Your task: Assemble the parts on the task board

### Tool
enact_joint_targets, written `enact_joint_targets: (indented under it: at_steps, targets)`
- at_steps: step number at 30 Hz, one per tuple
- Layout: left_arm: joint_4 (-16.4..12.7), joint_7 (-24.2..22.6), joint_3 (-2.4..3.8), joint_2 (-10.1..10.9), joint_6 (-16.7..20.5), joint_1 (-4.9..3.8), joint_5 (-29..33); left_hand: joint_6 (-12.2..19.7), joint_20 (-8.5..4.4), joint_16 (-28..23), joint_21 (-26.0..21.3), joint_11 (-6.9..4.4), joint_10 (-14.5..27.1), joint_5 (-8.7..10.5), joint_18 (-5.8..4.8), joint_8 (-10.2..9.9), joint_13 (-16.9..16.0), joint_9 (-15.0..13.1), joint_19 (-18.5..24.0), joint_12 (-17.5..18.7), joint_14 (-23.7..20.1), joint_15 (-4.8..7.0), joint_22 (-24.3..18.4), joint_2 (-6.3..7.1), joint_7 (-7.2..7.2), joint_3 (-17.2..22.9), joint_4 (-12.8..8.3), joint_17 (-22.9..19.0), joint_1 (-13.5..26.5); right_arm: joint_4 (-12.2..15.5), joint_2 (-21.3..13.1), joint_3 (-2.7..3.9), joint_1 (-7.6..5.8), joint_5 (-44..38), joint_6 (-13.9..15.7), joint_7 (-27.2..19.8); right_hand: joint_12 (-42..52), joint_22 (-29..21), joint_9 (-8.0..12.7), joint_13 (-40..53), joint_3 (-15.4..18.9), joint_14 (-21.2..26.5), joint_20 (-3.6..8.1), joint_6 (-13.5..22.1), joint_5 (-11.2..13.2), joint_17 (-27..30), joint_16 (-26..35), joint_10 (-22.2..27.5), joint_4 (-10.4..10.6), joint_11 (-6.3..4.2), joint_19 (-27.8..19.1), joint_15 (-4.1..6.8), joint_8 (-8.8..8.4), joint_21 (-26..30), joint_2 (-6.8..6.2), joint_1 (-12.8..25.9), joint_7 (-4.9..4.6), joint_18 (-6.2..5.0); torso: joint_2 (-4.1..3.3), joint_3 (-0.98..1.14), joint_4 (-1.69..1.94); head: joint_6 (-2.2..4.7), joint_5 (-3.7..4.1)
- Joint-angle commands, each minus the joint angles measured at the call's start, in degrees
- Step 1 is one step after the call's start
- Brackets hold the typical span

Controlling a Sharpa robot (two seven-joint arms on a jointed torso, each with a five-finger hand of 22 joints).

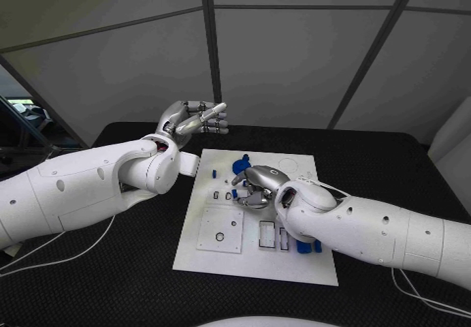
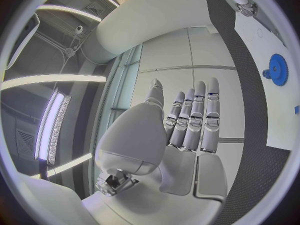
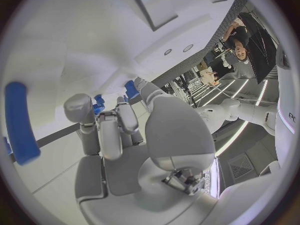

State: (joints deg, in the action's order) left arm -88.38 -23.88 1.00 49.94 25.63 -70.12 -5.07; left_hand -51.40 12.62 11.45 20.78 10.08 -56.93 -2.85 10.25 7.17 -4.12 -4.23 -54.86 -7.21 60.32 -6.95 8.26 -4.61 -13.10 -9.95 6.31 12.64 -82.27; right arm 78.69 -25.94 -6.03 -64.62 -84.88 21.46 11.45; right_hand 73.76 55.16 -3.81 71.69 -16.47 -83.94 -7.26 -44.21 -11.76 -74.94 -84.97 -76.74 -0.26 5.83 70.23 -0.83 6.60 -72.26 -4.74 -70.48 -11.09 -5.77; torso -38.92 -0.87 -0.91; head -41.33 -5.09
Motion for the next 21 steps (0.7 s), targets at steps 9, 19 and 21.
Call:
enact_joint_targets:
  at_steps: [9,19,21]
  targets:
    - [0.2,-0.2,0.02,0.2,-0.8,-0.08,-0.2,0.2,0.18,-0.3,-0.2,-0.07,0.0,0.03,0.18,-0.1,0.0,0.0,-0.5,0.2,0.3,-0.05,-0.1,-0.26,0.07,-0.1,-0.4,0.2,-0.4,4.0,-3.5,0.05,-0.12,5.1,9.0,-6.3,-0.2,-1.6,-0.2,-0.3,1.2,-3.2,-0.08,0.4,-0.7,-3.0,1.0,0.4,0.3,-0.08,-1.3,-0.39,1.25,1.2,-1.1,-0.2,0.1,-1.2,0.04,0.03,-0.06,0.01,-0.32]
    - [2.0,5.2,0.02,0.5,-1.0,-0.09,-9.0,-5.5,-3.5,7.3,5.2,-4.4,-11.7,-0.21,0.53,2.5,-3.1,-1.0,-8.8,-6.3,12.2,4.42,2.3,-1.2,3.48,-0.6,-1.1,5.3,-1.1,12.6,-13.0,0.95,-2.73,22.5,1.2,-19.4,-2.8,-10.0,-0.6,-3.2,1.5,-1.5,0.42,-2.8,-2.9,2.9,4.8,2.5,-0.3,-0.93,-6.7,0.29,4.29,6.7,0.02,-2.6,0.98,-2.69,0.32,-0.04,-0.05,0.28,-0.15]
    - [2.2,8.1,0.02,0.7,-1.7,-0.12,-14.4,-7.0,-5.38,12.0,8.6,-6.02,-15.3,-0.13,0.44,3.2,-4.8,-1.4,-13.2,-9.2,17.3,6.24,4.0,-1.35,4.75,-0.9,-1.0,8.5,-0.8,13.8,-15.0,1.98,-3.08,26.1,-1.7,-19.7,-4.8,-12.5,-0.6,-5.3,1.3,-0.7,0.56,-3.5,-3.2,5.9,6.9,3.7,-0.4,-1.07,-8.2,0.47,4.71,8.4,0.44,-3.0,1.17,-3.12,0.46,-0.04,-0.08,0.27,-0.05]
